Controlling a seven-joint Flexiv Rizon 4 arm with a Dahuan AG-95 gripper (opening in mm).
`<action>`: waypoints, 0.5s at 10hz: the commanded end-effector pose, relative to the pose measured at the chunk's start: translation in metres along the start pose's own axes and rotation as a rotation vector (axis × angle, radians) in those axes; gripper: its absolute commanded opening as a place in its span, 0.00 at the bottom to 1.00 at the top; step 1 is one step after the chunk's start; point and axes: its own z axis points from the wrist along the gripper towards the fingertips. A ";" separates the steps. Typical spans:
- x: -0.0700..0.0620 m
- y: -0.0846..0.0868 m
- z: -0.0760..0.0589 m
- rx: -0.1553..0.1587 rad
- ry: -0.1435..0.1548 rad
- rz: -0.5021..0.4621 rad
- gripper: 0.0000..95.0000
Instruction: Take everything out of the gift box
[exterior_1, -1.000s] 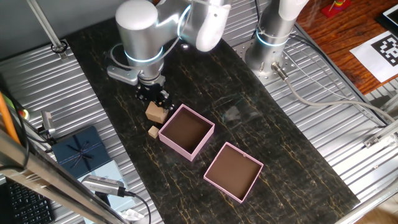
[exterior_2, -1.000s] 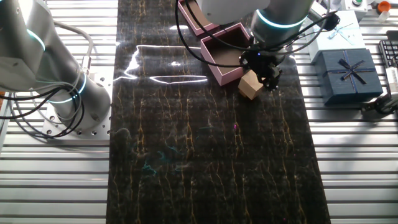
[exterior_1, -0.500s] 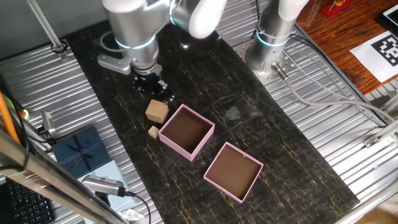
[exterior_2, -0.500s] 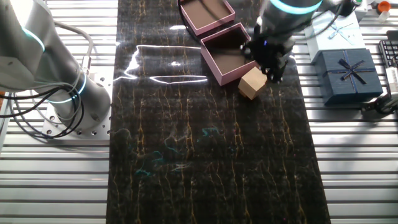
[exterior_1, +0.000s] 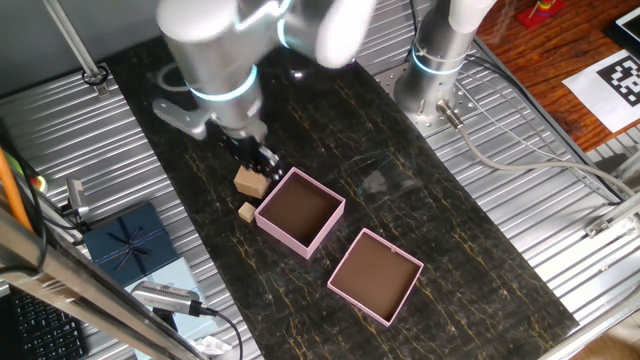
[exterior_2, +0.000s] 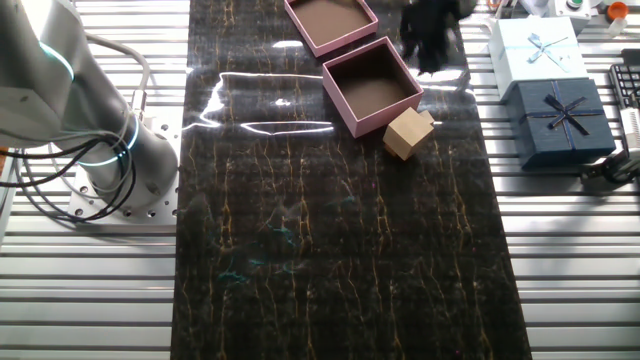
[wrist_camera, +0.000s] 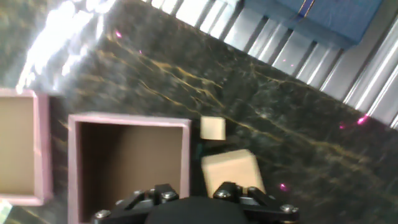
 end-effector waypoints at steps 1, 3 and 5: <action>-0.013 0.053 -0.005 0.001 0.006 0.139 0.00; -0.021 0.071 -0.001 0.010 -0.007 0.178 0.00; -0.022 0.076 0.000 0.007 -0.008 0.197 0.00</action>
